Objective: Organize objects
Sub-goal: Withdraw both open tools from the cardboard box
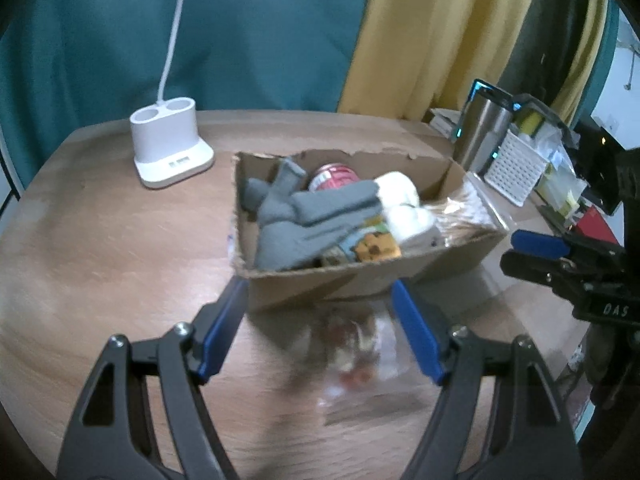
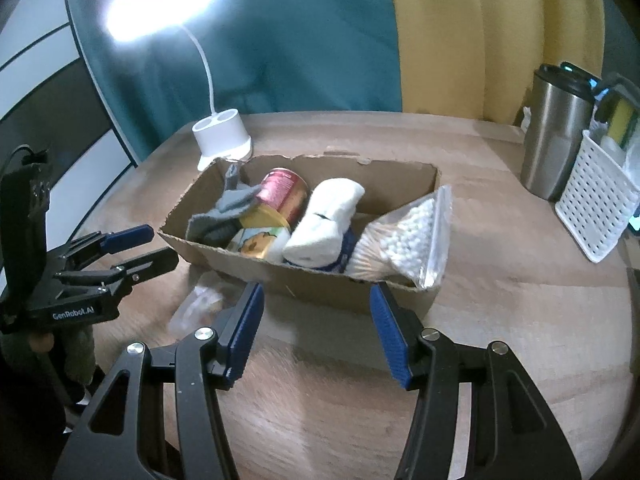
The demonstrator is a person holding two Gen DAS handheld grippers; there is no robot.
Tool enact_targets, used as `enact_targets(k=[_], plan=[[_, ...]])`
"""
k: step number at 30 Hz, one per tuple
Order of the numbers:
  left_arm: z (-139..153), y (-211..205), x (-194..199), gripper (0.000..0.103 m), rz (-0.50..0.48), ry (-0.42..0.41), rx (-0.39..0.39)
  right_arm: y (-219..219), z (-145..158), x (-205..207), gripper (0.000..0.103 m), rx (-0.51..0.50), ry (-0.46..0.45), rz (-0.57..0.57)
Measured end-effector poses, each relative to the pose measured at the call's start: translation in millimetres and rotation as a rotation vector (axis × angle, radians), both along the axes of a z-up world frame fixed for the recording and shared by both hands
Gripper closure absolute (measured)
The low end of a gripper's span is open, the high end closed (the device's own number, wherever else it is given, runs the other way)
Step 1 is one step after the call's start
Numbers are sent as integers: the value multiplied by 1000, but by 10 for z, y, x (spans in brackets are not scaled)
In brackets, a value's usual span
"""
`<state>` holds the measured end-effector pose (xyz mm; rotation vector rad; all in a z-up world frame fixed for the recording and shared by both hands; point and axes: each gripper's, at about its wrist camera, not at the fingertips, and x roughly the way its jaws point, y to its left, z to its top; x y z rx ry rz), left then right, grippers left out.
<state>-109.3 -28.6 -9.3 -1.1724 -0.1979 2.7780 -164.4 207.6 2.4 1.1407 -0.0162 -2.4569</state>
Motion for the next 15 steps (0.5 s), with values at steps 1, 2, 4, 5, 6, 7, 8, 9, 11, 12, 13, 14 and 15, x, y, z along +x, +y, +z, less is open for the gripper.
enact_targets(k=[1,2,4,5,6,7,8,9,11,12,13,14,15], plan=[[-17,30,6,27,-4,-1,-6,18,-6,11,45,0,0,0],[-43,72,8,27,-9,-7,-13,38,-15,19,45,-1,-2,-2],[-88,134,9,27,-16,-17,-17,78,-34,35,45,-5,-5,-5],[-101,154,12,27,-18,-20,-19,101,-47,43,45,-6,-7,-7],[-125,180,13,27,-20,-26,-23,123,-57,47,45,-8,-10,-9],[-147,206,10,27,-22,-33,-25,146,-70,49,45,-10,-13,-13],[-163,223,13,27,-24,-38,-25,168,-85,52,45,-11,-16,-15],[-180,243,12,27,-27,-44,-25,186,-95,55,45,-12,-18,-17],[-204,287,4,27,-32,-51,-30,225,-110,56,45,-16,-21,-20],[-215,300,1,27,-35,-55,-32,240,-115,57,45,-18,-22,-21],[-228,321,-5,27,-39,-60,-33,258,-121,59,45,-20,-23,-23],[-236,335,-4,27,-42,-63,-35,273,-127,57,45,-23,-24,-24],[-248,350,-9,27,-43,-67,-40,284,-133,52,45,-24,-26,-25]])
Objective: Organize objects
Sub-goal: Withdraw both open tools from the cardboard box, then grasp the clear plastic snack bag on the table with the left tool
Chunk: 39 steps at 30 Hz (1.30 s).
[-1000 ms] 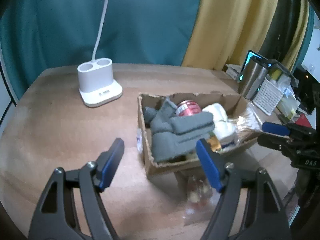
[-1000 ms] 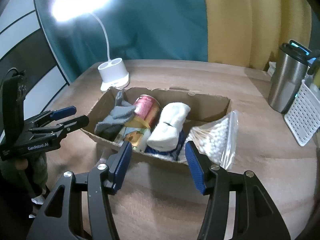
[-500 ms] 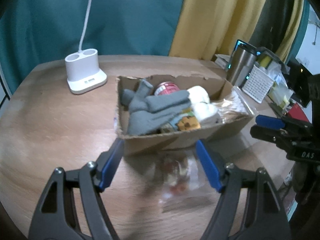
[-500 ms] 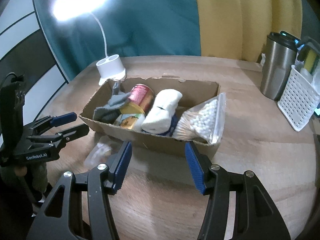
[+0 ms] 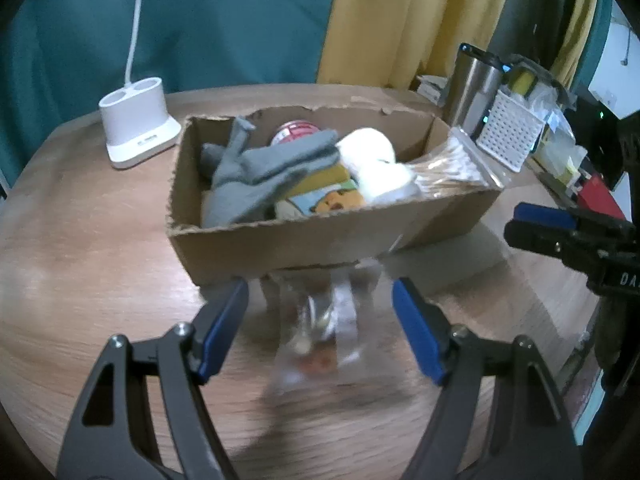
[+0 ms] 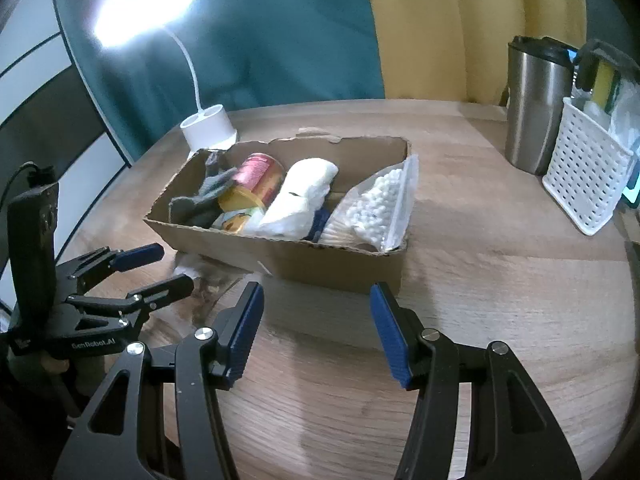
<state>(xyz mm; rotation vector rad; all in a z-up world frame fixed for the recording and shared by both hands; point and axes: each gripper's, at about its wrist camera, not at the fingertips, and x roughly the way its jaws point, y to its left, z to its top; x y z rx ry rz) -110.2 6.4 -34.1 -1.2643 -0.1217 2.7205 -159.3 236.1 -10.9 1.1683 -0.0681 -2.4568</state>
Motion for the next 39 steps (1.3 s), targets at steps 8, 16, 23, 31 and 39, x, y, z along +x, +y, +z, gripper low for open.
enact_targets(k=[8,16,23,31,39], plan=[[-102,121,0,27,-23,-6,-65,69,-51,-36,45,-12,-13,-5],[-145,234,-2,41,-57,-9,-91,129,-94,-35,45,-20,-13,-9],[-110,340,25,53,-76,-1,-101,212,-123,-39,45,-33,-13,-15],[-9,488,63,59,-122,13,-84,309,-112,-31,45,-43,-7,-23],[162,539,93,65,-131,50,-63,398,-34,0,45,-48,12,-35]])
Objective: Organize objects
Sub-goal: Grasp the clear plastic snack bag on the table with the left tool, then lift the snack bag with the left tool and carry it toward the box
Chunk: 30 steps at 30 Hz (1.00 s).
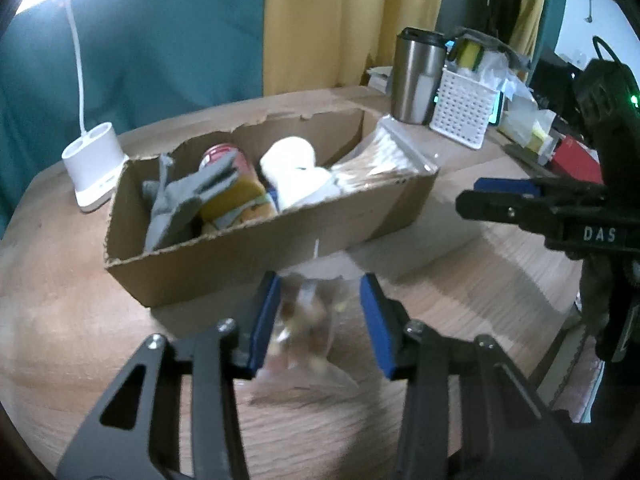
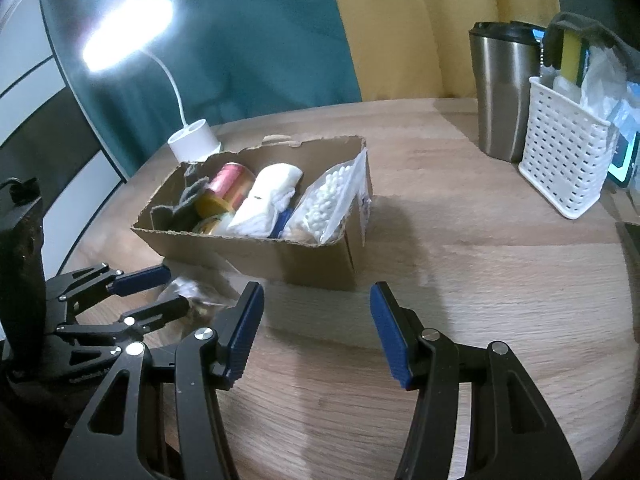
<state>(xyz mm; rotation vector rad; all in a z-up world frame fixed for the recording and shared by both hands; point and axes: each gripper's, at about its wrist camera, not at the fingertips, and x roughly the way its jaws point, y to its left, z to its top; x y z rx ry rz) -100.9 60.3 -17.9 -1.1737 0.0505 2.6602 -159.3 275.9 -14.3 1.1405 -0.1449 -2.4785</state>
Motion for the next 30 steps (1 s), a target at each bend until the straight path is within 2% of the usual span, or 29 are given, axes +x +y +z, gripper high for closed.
enact_targets(k=[1,6,9,11,14,15,18,23,28,30], plan=[[18,2,4,68,1,2,3,8,13,5,45,1,3,0],[71,21,12,68,-3,11,4,41,68,32,45,2,16,-2],[41,-10,-2,66,15,-16,11,61,78,46,45,1,19,-6],[-2,-23,0,63,22,-32,-9,62,83,58,45,2,20,-4],[-100,-52,0,62,31,-59,-25,63,72,64,45,4,16,-4],[-125,-52,2,61,32,-64,-33,66,67,70,45,4,14,-5],[-213,-48,6,44,28,-82,-40,72,53,85,45,3,9,-7],[-300,-53,11,44,24,-91,-28,74,45,101,45,3,8,-4],[-272,-53,9,59,26,-77,-20,97,42,104,45,6,8,-8],[-240,-35,10,60,17,-72,-14,115,48,108,45,5,10,-11]])
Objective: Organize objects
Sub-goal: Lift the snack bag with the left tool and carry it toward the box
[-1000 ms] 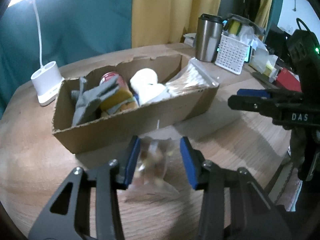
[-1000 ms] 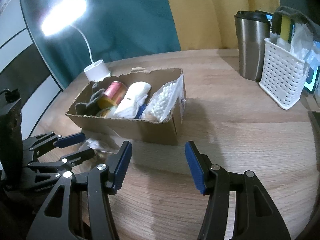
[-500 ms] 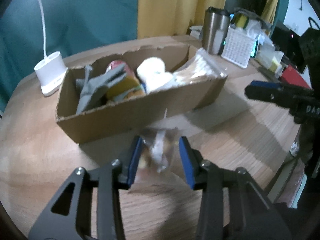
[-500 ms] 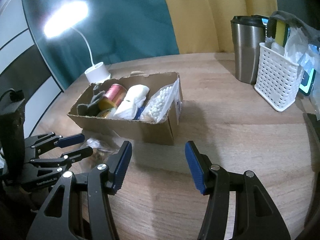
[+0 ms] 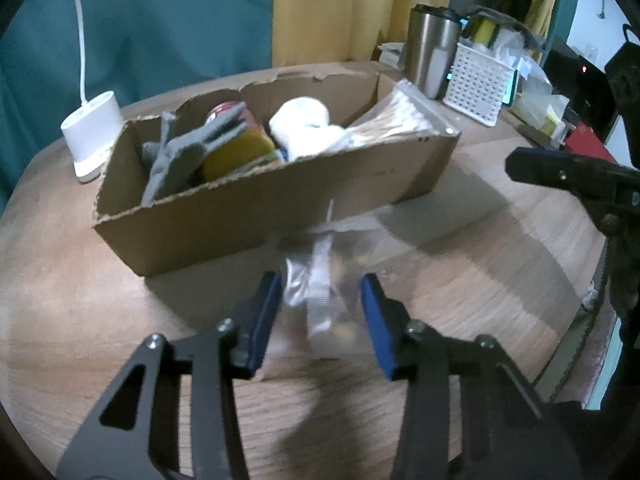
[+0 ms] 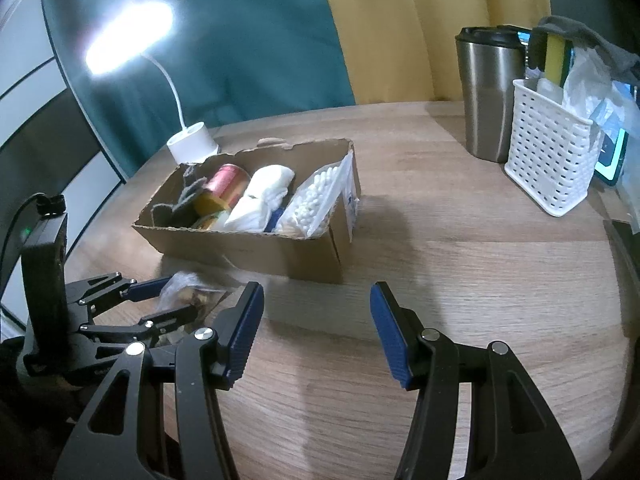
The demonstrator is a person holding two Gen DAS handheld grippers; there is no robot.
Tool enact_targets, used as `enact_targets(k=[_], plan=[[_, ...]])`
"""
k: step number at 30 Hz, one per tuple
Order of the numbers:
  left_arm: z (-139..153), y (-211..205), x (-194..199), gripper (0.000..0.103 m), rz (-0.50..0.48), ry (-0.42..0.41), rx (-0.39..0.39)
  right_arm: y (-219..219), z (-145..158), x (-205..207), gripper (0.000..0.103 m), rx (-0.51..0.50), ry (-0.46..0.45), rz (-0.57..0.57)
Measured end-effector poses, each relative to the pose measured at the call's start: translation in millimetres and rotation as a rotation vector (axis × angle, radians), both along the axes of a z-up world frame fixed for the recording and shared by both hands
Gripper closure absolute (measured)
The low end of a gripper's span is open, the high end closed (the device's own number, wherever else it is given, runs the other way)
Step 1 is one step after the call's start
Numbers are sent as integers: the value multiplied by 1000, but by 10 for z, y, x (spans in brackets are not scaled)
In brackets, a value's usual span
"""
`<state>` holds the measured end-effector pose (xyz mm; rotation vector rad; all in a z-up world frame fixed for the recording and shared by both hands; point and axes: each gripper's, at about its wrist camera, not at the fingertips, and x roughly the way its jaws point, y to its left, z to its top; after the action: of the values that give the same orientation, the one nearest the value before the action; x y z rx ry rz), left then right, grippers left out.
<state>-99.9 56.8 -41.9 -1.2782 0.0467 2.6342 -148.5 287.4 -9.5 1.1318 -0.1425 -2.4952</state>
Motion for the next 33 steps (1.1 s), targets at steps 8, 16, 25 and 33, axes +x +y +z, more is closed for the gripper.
enact_targets(k=[8,16,25,33], plan=[[354,83,51,65,-35,64,37,39,9,4,45,-1,4,-4],[427,123,15,72,-69,62,13,59,28,7,45,-3,8,2],[135,67,112,31,-68,-30,0,105,-23,12,45,-2,-5,-15],[-78,148,152,34,-108,-60,-33,73,-14,61,45,2,-2,-7]])
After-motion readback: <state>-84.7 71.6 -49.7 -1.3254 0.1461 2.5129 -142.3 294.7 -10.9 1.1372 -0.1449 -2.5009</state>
